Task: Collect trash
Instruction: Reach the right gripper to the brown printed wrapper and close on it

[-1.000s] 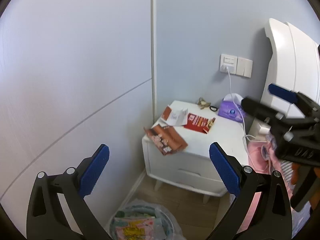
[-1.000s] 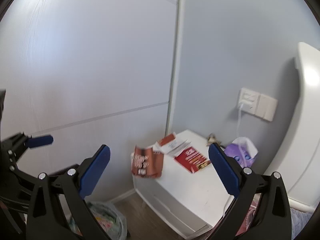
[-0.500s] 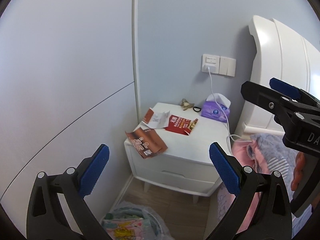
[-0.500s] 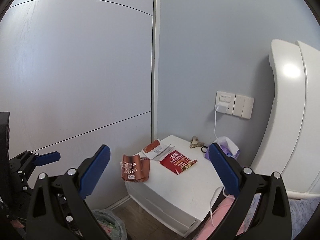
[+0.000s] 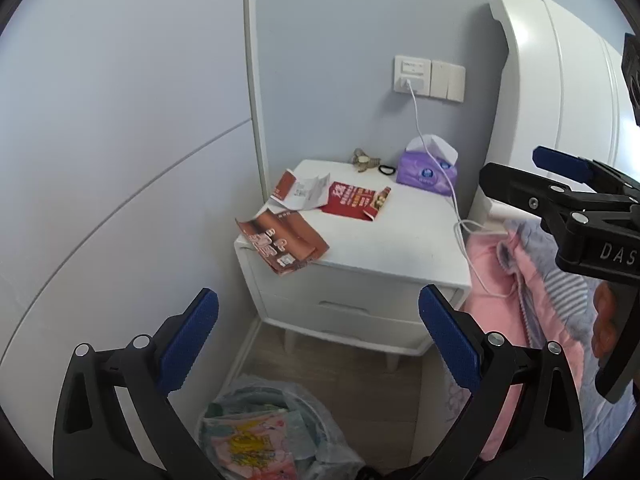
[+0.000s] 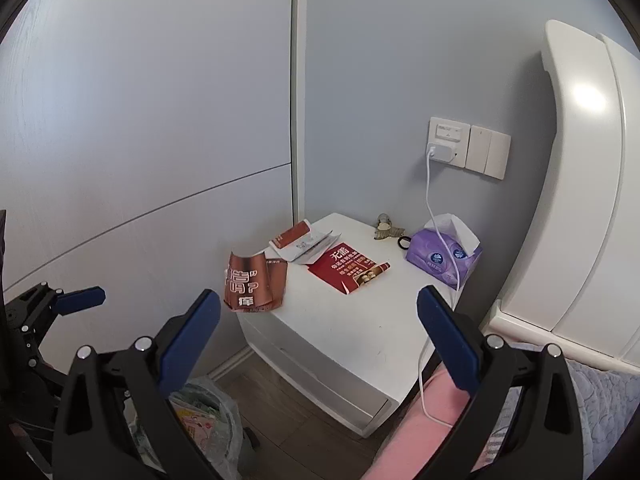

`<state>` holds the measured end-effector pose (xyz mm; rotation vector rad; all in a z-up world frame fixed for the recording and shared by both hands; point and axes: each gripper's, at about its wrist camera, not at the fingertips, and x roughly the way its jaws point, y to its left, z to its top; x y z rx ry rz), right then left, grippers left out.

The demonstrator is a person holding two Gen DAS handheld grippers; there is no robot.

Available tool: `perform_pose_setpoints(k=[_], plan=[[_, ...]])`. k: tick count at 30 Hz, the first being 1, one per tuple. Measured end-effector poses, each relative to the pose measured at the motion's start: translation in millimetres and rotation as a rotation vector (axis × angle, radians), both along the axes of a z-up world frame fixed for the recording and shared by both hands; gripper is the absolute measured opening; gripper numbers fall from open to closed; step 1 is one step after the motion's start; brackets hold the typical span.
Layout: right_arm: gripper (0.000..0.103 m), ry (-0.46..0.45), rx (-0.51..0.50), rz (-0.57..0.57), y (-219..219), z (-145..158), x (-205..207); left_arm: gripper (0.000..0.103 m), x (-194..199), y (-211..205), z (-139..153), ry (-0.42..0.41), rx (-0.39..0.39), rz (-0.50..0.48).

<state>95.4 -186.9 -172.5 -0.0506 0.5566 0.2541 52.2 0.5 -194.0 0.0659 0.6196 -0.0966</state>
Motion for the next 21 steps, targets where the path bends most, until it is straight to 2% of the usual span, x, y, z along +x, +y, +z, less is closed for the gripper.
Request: perform_pose_setpoints(k=[4, 6, 11, 16, 21], plan=[[0.096, 0.038, -0.011, 0.018, 7.9, -9.9, 7.0, 0.097, 9.8, 14.9, -5.2, 0.022, -0.094, 0.026], [0.096, 0.051, -0.012, 0.032, 11.6, -14.7, 13.1, 0.097, 18.4, 20.6, -10.2, 0.052, -0.116, 0.032], [0.096, 0.080, -0.011, 0.058, 18.8, -25.0, 32.1, 0.097, 35.9, 24.1, -23.9, 0.086, -0.071, 0.030], [0.096, 0.102, -0.002, 0.075, 25.5, -34.8, 54.2, 0.097, 60.4, 26.1, -36.8, 0.119, -0.071, 0.021], [0.096, 0.110, -0.029, 0.104, 35.8, -48.0, 78.4, 0.097, 85.4, 22.8, -45.5, 0.121, -0.030, -0.005]])
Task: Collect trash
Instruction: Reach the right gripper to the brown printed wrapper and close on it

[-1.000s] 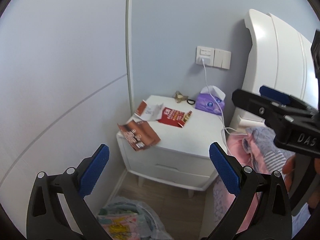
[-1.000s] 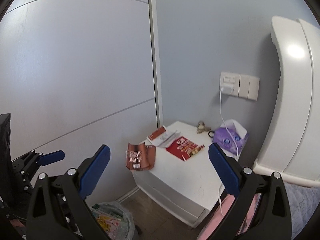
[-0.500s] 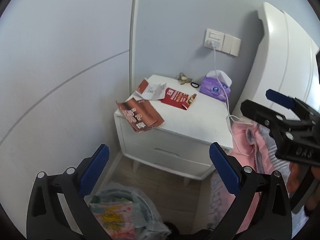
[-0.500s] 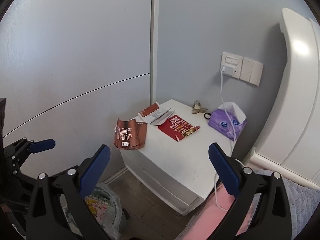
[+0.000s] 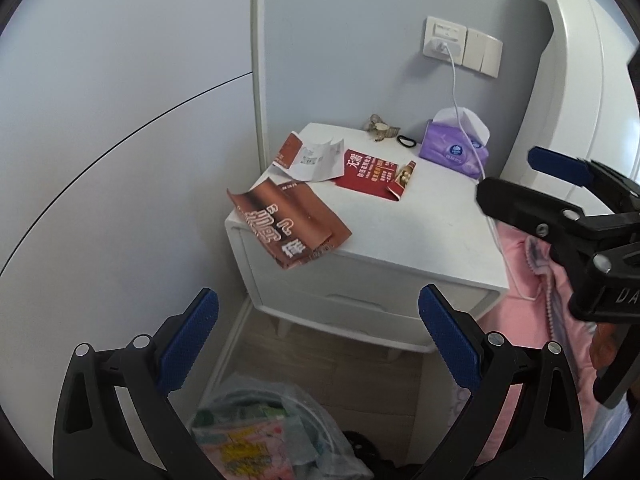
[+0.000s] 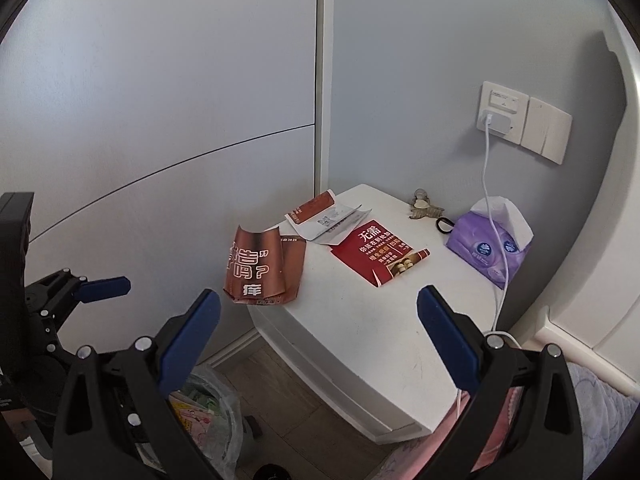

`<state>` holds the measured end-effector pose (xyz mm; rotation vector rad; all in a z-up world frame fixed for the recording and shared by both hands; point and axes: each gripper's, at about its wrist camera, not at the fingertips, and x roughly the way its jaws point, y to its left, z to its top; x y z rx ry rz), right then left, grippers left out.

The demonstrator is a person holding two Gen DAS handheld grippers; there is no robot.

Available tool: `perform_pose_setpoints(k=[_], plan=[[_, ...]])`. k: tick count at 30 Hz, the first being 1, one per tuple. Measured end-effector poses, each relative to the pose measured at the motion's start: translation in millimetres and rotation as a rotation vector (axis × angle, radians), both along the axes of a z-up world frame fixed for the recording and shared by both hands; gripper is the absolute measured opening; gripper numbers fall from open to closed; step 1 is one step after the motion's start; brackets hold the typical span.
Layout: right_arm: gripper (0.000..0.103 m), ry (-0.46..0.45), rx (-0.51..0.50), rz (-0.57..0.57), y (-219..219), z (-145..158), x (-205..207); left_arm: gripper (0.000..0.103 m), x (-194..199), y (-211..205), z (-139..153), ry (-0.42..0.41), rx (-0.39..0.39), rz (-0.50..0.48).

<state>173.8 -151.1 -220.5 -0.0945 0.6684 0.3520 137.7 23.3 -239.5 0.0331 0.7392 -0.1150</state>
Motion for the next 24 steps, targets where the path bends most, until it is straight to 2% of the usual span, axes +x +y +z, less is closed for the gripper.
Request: perform_pose_setpoints(k=[5, 10, 16, 24], plan=[[0.096, 0.009, -0.050, 0.052, 15.1, -15.8, 20.0, 0.097, 28.2, 6.5, -14.1, 0.044, -0.006, -0.020], [0.096, 0.029, -0.054, 0.072, 24.7, -31.2, 38.4, 0.097, 48.7, 11.6, -26.0, 0.074, -0.019, -0.028], [0.096, 0.050, -0.062, 0.087, 37.9, -45.5, 59.0, 0.097, 65.5, 17.0, -37.6, 0.100, -0.043, -0.035], [0.096, 0.061, -0.101, 0.169, 63.6, -63.0, 74.2, 0.097, 84.1, 33.9, -51.3, 0.131, -0.043, -0.024]])
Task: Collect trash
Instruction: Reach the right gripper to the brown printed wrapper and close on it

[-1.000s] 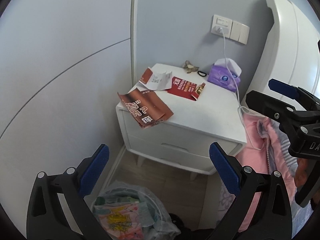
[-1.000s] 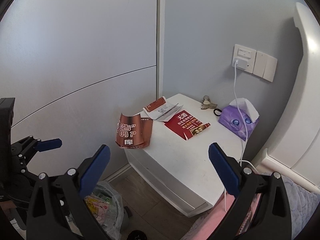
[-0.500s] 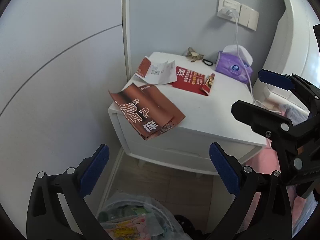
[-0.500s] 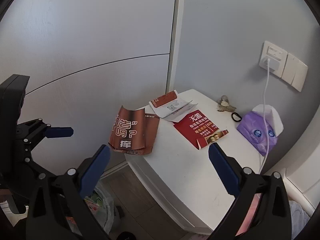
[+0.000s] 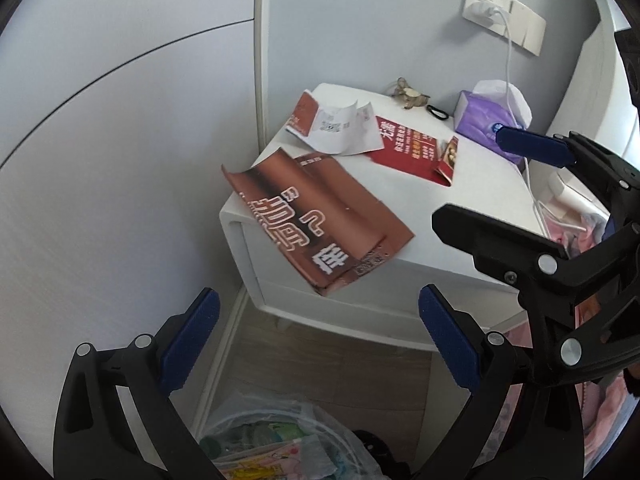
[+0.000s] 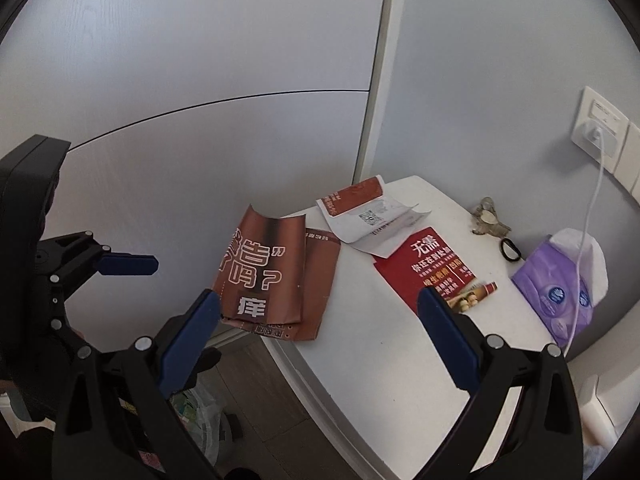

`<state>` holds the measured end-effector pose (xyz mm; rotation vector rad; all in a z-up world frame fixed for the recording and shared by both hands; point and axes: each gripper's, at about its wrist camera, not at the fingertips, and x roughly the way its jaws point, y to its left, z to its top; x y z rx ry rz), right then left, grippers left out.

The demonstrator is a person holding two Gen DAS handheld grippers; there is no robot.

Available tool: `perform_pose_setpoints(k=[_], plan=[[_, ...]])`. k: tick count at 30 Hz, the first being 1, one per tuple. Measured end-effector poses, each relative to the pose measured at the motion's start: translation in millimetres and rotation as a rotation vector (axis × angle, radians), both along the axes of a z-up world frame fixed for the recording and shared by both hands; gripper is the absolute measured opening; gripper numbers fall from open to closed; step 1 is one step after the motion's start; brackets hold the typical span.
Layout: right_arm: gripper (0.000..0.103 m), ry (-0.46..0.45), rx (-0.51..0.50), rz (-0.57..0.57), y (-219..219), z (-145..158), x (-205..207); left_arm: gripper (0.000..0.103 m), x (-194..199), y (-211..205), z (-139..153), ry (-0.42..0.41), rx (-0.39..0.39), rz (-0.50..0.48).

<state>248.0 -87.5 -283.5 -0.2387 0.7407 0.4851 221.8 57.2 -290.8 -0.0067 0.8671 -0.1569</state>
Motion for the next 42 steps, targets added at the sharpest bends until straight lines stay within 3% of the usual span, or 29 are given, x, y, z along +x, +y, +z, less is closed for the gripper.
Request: perform_pose_setpoints(k=[14, 18, 31, 42], plan=[[0.096, -0.011, 0.030, -0.117, -11.7, -17.2, 12.7, 0.097, 17.5, 16.6, -13.4, 0.076, -0.069, -0.035], [0.096, -0.004, 0.036, -0.096, -11.3, -18.4, 16.2, 0.088, 23.6, 14.5, -17.8, 0.103, -0.074, -0.041], [0.096, 0.006, 0.049, 0.020, 12.4, -21.5, 26.9, 0.085, 37.5, 13.7, -35.9, 0.156, -0.104, -0.034], [0.096, -0.011, 0.053, -0.017, 6.1, -24.1, 34.9, 0.065, 45.5, 20.1, -46.1, 0.199, -0.190, -0.026]])
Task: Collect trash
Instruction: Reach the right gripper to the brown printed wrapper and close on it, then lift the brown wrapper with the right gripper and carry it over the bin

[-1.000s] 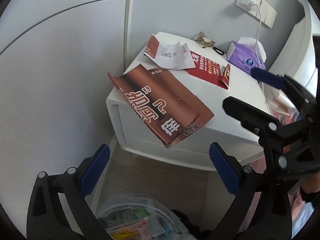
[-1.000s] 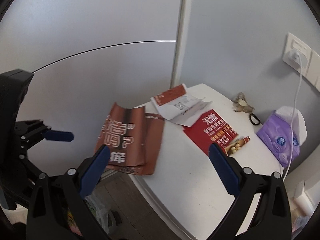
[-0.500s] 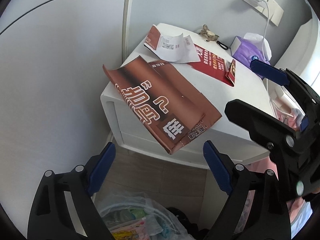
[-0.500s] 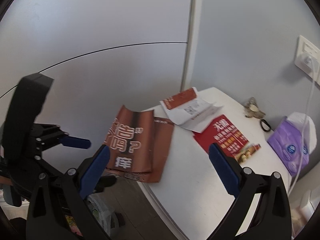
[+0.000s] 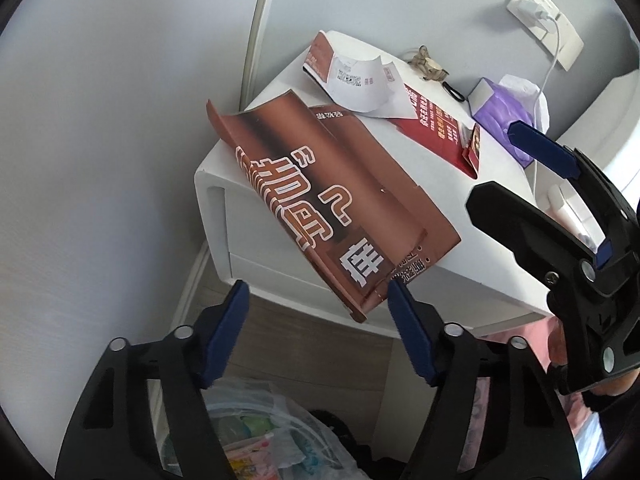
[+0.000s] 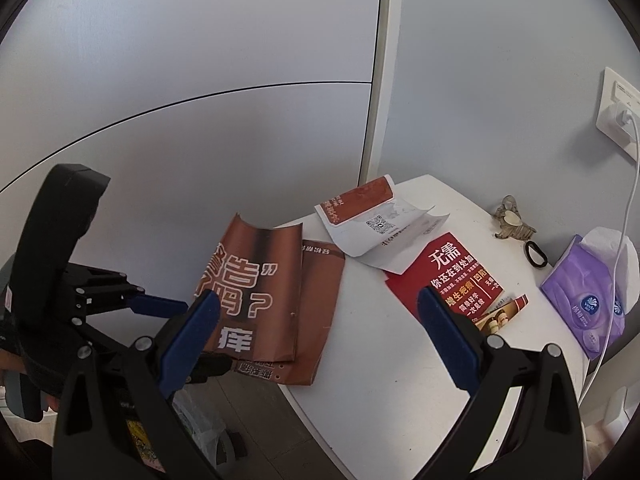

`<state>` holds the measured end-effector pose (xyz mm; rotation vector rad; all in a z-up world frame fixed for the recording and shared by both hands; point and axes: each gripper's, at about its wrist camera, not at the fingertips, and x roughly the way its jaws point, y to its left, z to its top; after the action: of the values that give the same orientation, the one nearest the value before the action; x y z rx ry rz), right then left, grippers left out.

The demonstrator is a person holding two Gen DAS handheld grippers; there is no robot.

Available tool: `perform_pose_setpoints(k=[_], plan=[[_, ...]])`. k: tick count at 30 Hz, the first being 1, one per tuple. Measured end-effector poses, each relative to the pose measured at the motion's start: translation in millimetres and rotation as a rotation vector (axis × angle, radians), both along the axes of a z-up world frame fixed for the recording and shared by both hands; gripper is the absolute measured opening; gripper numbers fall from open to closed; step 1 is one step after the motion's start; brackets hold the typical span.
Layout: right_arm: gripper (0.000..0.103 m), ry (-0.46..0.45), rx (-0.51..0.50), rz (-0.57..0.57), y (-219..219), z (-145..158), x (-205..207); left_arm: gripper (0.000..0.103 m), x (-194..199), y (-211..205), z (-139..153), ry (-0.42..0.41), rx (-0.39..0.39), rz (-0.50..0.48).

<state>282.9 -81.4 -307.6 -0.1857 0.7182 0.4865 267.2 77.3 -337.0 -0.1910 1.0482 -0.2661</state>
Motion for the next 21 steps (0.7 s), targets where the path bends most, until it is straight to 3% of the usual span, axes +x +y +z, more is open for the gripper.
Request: perform_pose_setpoints(k=[6, 12, 21], plan=[[0.096, 0.000, -0.015, 0.003, -3.5, 0.4, 1.1, 0.053, 3.9, -1.9, 0.3, 0.004, -0.032, 0.007], [0.096, -0.007, -0.038, 0.002, -5.5, -0.2, -1.5, 0.028, 5.7, -4.3, 6.2, -0.015, -0.055, 0.003], [0.096, -0.014, -0.037, 0.009, -3.5, 3.4, -8.3, 0.004, 2.3, -8.6, 17.0, -0.078, -0.027, -0.002]])
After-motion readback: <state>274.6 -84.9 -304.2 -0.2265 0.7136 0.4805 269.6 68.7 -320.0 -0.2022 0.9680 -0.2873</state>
